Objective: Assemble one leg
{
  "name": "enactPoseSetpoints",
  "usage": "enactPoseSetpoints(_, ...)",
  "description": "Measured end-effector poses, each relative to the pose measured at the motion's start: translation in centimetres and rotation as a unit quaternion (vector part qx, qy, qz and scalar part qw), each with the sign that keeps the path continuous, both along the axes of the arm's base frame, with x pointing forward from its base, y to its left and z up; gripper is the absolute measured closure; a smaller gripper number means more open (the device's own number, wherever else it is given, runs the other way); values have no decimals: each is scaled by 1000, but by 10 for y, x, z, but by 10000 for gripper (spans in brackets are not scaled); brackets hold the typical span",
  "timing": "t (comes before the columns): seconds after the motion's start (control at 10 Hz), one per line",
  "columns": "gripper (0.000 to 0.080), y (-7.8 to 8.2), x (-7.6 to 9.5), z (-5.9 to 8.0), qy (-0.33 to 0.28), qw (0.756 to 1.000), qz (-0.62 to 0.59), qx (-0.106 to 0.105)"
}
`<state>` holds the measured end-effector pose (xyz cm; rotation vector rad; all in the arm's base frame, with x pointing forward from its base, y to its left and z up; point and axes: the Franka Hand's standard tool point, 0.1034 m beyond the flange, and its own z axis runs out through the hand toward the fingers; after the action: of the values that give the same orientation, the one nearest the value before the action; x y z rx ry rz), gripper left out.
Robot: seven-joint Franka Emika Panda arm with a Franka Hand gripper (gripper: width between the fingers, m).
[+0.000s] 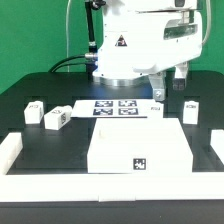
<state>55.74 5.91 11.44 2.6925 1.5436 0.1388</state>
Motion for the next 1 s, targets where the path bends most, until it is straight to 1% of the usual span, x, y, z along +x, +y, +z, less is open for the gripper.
enactPoseSetpoints(0.8, 150, 0, 0, -1, 1, 1000, 0, 0)
enactPoseSetpoints(0.9, 150, -2, -2, -2, 2, 1000, 11, -1)
enactPoseSetpoints(1.0, 150, -15, -14, -12, 9, 997, 76, -7)
